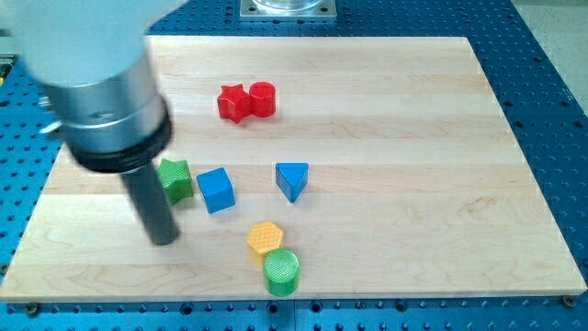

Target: Move the green circle slightly to the right

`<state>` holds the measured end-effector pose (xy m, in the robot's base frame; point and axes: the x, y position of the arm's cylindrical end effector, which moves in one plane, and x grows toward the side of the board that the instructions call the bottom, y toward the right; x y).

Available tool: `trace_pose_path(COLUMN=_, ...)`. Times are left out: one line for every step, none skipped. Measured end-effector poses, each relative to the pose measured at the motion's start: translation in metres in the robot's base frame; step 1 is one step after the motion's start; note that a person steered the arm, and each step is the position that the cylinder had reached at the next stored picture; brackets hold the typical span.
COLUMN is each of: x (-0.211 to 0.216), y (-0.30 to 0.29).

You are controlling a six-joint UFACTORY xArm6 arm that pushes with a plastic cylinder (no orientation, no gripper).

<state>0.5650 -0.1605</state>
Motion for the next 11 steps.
trace_pose_path(x=0.053, y=-0.01)
trace_pose_path(x=0.053, y=-0.002)
trace_pose_path(x=0.054, y=0.037)
trace_pose_path(x=0.053, y=0.085)
trace_pose_path(x=0.053, y=0.091)
trace_pose_path(x=0.053, y=0.149)
trace_pose_path(x=0.053, y=0.163)
trace_pose_path(x=0.053, y=0.167)
trace_pose_path(x=0.026, y=0.213)
trace_pose_path(x=-0.025, y=0.245)
trace_pose_path(x=-0.034, y=0.26)
